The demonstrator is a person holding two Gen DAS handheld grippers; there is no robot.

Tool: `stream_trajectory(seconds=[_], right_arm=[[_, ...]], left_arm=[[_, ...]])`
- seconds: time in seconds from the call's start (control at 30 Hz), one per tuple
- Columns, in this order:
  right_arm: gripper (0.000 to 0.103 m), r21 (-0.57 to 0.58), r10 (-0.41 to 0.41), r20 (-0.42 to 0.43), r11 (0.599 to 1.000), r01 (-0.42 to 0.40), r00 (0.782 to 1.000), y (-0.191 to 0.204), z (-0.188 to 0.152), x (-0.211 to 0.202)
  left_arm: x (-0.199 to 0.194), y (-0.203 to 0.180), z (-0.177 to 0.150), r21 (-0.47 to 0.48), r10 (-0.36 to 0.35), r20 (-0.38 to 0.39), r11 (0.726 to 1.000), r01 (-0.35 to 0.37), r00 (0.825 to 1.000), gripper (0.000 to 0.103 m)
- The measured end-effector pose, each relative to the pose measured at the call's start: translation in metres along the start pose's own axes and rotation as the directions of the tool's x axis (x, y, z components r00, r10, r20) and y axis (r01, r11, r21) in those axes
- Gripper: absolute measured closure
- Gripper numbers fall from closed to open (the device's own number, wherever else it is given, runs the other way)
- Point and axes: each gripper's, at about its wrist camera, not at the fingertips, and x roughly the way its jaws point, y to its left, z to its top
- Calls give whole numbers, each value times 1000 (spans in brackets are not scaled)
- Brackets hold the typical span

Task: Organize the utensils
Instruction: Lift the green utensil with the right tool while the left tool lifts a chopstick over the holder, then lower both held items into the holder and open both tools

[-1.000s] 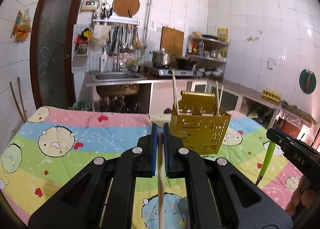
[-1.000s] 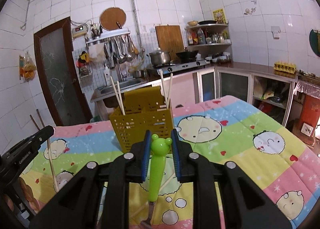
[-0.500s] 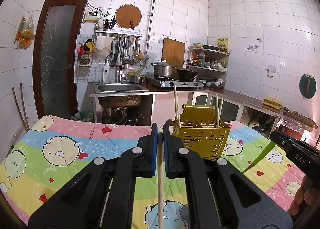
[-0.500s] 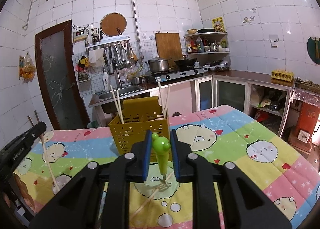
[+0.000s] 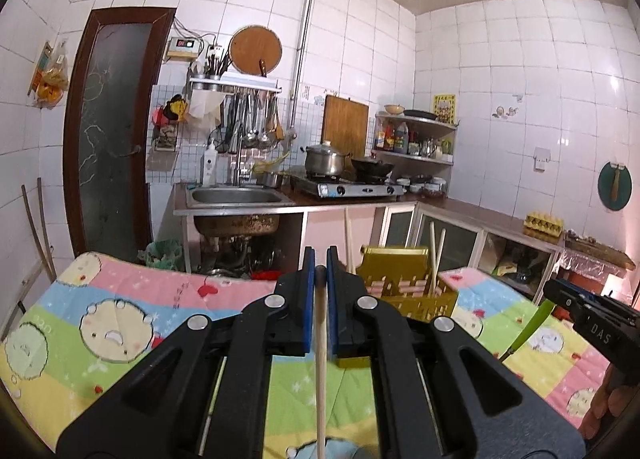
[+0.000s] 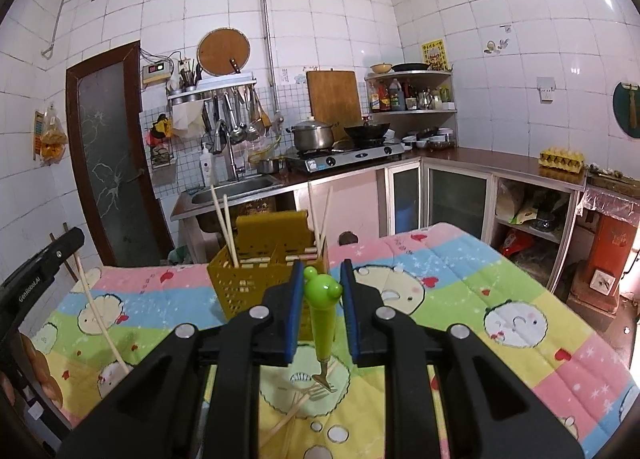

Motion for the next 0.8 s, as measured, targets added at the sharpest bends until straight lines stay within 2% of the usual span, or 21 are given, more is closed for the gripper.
stream_trajectory(seconds=[0.27,0.47,0.63,0.8], right_arm=[[84,-19,3,60,1000,-2,998,6,65,4],[84,-37,27,77,999,-25,997,19,119,30],[84,-48,49,35,998,-47,998,26,134,72],[84,-24,73,-61,997,-74,995,23,124,116]], left_arm=[[19,-22,70,8,-33,107,999,32,994,98],[53,-34,126,-49,-60,179,996,70,982,98],[93,-51,141,-31,-70,201,996,78,977,98],[146,-68,125,-20,-73,166,997,77,983,98]])
